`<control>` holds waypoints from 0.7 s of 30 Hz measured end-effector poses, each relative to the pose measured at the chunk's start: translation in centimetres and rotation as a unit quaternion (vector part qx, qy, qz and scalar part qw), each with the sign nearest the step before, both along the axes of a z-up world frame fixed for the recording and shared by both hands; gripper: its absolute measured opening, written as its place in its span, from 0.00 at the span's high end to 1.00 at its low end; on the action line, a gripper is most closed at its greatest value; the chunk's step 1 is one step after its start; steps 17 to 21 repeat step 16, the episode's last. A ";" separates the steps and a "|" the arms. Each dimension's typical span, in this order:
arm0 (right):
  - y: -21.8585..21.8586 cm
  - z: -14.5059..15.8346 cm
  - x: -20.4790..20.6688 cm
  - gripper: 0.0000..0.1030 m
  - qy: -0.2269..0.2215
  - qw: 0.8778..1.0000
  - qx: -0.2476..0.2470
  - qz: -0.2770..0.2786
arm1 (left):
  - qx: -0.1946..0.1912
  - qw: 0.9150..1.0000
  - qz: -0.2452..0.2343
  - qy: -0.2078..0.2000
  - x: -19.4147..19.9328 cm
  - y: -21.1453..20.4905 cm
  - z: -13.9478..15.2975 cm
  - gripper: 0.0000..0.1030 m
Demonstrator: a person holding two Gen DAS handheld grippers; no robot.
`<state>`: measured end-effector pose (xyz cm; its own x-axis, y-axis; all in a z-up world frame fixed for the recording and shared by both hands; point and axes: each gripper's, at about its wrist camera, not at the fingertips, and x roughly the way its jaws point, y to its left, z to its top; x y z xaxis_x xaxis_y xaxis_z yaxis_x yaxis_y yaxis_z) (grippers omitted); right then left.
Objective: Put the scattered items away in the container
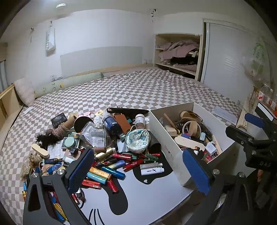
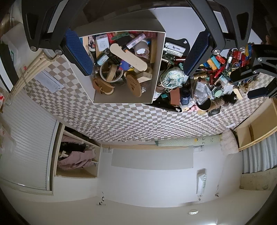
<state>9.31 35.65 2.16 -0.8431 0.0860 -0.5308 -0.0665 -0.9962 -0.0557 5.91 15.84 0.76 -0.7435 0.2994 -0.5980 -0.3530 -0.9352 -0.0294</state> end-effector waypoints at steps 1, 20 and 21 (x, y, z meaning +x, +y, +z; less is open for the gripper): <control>0.0 0.0 0.0 0.00 0.000 1.000 -0.001 0.000 | 0.000 1.000 0.000 0.000 0.0 0.0 0.0 0.00; 0.5 0.2 0.1 0.00 -0.004 1.000 -0.003 -0.002 | 0.008 1.000 0.004 -0.004 -0.1 0.0 0.1 0.00; 0.5 0.2 0.1 0.00 -0.004 1.000 -0.003 -0.002 | 0.008 1.000 0.004 -0.004 -0.1 0.0 0.1 0.00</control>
